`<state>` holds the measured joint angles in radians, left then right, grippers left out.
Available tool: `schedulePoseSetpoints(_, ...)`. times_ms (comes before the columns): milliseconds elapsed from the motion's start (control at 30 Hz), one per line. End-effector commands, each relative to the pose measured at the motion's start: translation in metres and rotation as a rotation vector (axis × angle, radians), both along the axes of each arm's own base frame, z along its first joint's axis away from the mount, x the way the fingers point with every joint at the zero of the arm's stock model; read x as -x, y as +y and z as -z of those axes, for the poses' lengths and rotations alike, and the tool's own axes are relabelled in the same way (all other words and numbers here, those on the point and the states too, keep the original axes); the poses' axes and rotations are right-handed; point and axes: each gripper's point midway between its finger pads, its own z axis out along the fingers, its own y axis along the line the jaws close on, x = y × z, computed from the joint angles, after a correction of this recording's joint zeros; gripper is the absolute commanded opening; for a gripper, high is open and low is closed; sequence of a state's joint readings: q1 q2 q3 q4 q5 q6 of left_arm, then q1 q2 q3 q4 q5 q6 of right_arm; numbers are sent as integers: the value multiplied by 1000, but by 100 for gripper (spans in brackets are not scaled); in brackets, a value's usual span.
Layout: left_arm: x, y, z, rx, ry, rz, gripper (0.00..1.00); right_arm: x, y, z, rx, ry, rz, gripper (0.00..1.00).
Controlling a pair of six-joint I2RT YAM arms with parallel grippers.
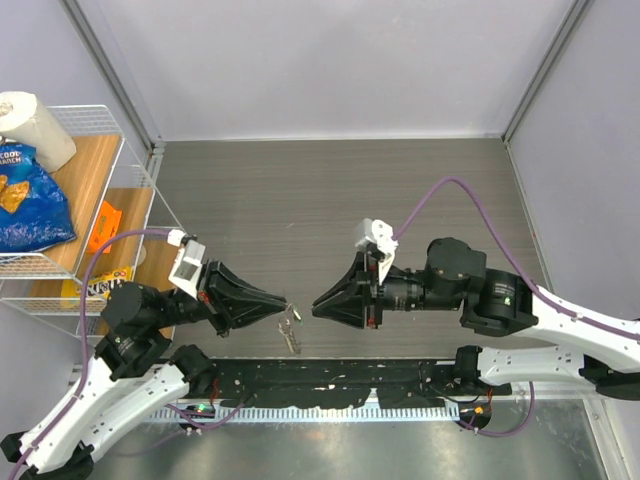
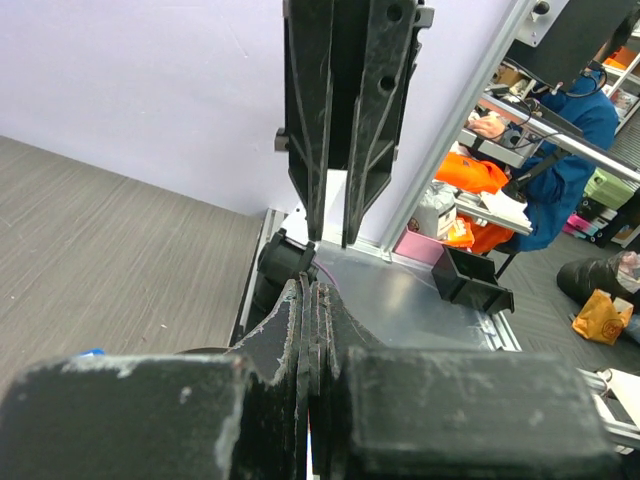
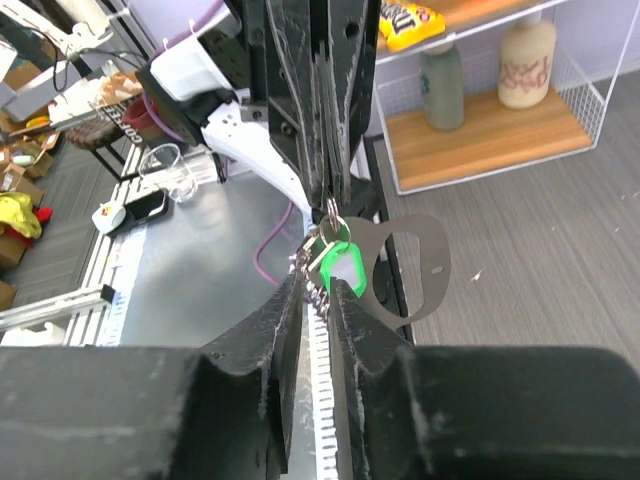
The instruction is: Put the keys on the keyring
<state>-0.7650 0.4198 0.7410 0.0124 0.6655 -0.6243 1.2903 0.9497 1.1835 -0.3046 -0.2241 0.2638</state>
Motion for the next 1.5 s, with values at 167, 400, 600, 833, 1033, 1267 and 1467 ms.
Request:
schedulePoseSetpoints(167, 8, 5, -22, 83, -60, 20, 0, 2, 6, -38, -111, -38, -20, 31)
schedulePoseSetpoints(400, 14, 6, -24, 98, -68, 46, 0, 5, 12, -41, -125, -42, -47, 36)
schedulePoseSetpoints(600, 17, 7, -25, 101, -73, 54, 0, 10, 15, -45, -146, -39, -76, 37)
schedulePoseSetpoints(833, 19, 8, -27, 111, -77, 61, 0, 10, 18, -46, -151, -34, -79, 37)
schedulePoseSetpoints(1033, 21, 9, -27, 117, -78, 71, 0, 10, 22, -46, -153, -31, -86, 37)
schedulePoseSetpoints(1267, 22, 9, -27, 121, -80, 74, 0, 12, 27, -45, -152, -24, -104, 36)
schedulePoseSetpoints(1467, 22, 9, -27, 121, -79, 72, 0, 14, 28, -45, -157, -19, -117, 32)
